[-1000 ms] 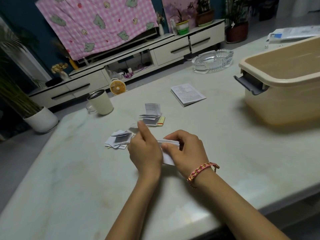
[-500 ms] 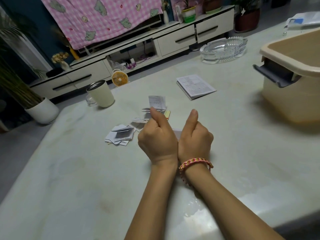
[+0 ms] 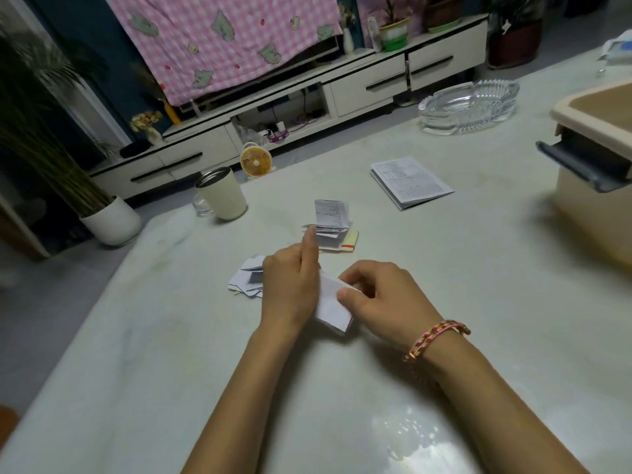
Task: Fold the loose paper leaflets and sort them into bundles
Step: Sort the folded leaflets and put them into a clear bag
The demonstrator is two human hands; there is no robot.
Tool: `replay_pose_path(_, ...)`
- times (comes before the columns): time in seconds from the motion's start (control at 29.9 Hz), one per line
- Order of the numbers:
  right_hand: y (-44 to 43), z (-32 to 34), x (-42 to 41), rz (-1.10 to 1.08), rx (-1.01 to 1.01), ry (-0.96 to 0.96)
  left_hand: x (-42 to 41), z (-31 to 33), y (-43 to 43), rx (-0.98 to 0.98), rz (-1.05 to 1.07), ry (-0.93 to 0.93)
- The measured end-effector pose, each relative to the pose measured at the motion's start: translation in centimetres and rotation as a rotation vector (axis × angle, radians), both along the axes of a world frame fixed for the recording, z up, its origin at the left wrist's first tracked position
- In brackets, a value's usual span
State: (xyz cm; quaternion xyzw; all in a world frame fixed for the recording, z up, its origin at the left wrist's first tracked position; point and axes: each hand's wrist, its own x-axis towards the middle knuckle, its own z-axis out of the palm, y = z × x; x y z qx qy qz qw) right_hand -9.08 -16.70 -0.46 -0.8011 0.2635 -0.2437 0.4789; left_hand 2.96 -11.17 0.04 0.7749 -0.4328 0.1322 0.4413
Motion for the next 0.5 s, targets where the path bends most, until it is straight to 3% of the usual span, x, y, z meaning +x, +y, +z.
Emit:
replay_pose_path(0.13,-0.7,-1.0,0.6,-0.153,0.157,-0.060,4.3,0.5,2.2,0.046,-0.015,-0.082)
replay_pose_path(0.3,-1.3,-1.3,1.0,-0.206,0.200,-0.086,7.8,-1.8,4.6,0.454,-0.013,-0.060)
replay_pose_path(0.37,-1.5,-1.2,1.0,-0.242,0.214,-0.088,8.0,-2.4,4.7,0.463,-0.002,-0.091)
replay_pose_path(0.47,-1.3,-1.2,1.6,-0.277,0.252,-0.115,8.3,-1.9,5.0,0.344,0.092,-0.200)
replay_pose_path(0.5,-1.2,-1.3,1.5,-0.291,0.261,-0.128,7.9,-1.4,4.9,0.266,0.131,-0.161)
